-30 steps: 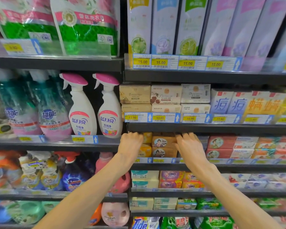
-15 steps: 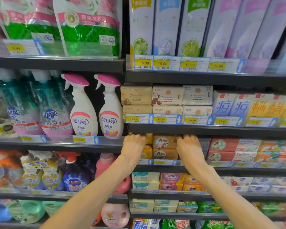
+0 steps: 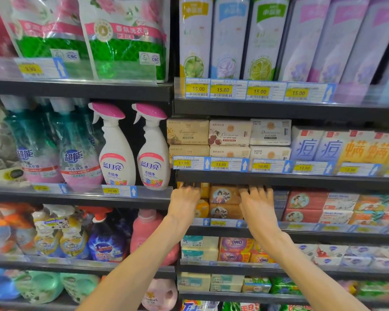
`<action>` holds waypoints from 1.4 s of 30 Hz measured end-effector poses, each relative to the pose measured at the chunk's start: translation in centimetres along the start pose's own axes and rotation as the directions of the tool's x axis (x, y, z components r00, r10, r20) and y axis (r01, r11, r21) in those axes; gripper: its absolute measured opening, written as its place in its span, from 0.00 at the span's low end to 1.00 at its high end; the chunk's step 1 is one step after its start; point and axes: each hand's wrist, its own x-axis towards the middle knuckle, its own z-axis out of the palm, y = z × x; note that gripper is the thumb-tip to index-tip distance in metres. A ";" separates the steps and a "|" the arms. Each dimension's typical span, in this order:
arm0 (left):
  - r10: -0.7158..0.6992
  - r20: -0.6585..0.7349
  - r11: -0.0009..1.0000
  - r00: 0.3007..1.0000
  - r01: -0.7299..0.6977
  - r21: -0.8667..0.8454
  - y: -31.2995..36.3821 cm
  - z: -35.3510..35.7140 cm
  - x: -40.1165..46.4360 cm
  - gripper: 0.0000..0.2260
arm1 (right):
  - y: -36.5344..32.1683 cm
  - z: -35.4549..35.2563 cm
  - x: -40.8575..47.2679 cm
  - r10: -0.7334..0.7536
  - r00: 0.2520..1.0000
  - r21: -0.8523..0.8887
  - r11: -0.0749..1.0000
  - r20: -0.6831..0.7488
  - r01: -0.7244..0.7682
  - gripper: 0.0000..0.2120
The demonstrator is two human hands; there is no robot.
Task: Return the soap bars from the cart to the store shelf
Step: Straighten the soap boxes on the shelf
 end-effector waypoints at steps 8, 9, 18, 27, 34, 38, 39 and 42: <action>-0.053 -0.167 0.984 0.985 0.022 -0.179 0.2 1.4 -2.1 0.24 | -1.3 0.6 -0.9 -0.128 0.986 0.177 0.973 -0.108 0.146 0.26; -0.059 -0.162 0.976 0.985 0.023 -0.216 0.2 1.7 -2.5 0.26 | -1.7 0.5 -1.0 -0.134 0.983 0.190 0.969 -0.123 0.156 0.26; 0.022 -0.191 0.988 0.981 -0.050 -0.144 -0.7 0.9 -2.8 0.26 | -6.2 -1.6 1.0 -0.252 0.965 0.185 0.947 -0.075 0.261 0.20; 0.120 -0.180 0.988 0.976 -0.099 0.122 -2.9 1.5 -0.8 0.19 | -7.5 -3.0 4.7 -0.198 0.910 0.279 0.955 0.364 0.097 0.14; 0.082 -0.127 0.986 0.989 -0.062 0.157 -2.4 0.9 0.0 0.15 | -7.0 -2.3 4.6 -0.172 0.910 0.273 0.959 0.377 0.068 0.17; 0.026 -0.171 0.989 0.985 0.000 0.148 -1.6 1.7 0.2 0.16 | -7.0 -1.8 4.7 -0.199 0.933 0.240 0.962 0.301 0.128 0.18; 0.014 -0.183 0.987 0.983 0.015 0.158 -1.5 1.9 0.2 0.17 | -7.0 -1.7 4.7 -0.208 0.940 0.240 0.960 0.270 0.143 0.19; 0.006 -0.246 0.984 0.969 0.037 0.172 -1.4 2.7 0.5 0.19 | -6.8 -1.0 4.6 -0.223 0.955 0.205 0.962 0.195 0.182 0.22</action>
